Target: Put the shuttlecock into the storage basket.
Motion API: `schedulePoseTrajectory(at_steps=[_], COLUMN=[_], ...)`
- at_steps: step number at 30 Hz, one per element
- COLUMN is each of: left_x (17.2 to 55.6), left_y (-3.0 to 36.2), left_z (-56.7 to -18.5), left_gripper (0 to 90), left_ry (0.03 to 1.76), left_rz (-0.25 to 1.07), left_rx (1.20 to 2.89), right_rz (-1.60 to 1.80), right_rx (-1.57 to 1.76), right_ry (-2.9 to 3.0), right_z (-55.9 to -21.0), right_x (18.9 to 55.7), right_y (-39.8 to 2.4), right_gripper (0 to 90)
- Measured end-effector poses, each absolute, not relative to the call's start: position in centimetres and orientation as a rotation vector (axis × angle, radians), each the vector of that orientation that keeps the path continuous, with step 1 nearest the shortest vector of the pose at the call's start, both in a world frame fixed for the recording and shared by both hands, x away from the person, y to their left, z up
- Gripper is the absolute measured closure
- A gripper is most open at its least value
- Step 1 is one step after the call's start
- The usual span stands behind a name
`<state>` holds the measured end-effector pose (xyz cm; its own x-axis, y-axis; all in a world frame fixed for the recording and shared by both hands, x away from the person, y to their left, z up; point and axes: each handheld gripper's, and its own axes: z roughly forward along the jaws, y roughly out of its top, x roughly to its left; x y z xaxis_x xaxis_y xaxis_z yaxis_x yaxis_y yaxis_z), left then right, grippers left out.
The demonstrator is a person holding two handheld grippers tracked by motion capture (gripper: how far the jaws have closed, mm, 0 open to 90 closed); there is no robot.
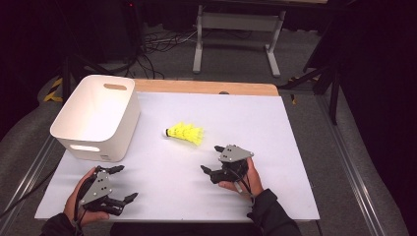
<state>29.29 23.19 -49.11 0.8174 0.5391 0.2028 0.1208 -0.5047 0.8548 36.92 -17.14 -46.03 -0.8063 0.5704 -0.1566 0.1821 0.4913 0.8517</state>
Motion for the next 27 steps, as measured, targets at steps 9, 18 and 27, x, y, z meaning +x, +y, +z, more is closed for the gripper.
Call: schedulePoseTrajectory(at_steps=[9,18,27], left_x=[29.1,29.2,29.2], left_y=[23.1,23.2,23.3], left_z=[-49.1,-49.0,-49.0], left_gripper=[6.2,6.1,6.1], left_ry=[0.482,0.484,0.48], left_rz=[0.567,0.579,0.568], left_rx=[2.07,2.064,2.059], right_rz=[1.236,1.206,1.144], right_rx=[0.69,0.745,0.815], right_ry=[2.403,2.433,2.47], right_z=[-46.4,-46.5,-47.1], right_x=[39.6,42.4,44.1], right_y=[-15.3,-14.0,-12.1], right_gripper=[19.8,20.7,23.8])
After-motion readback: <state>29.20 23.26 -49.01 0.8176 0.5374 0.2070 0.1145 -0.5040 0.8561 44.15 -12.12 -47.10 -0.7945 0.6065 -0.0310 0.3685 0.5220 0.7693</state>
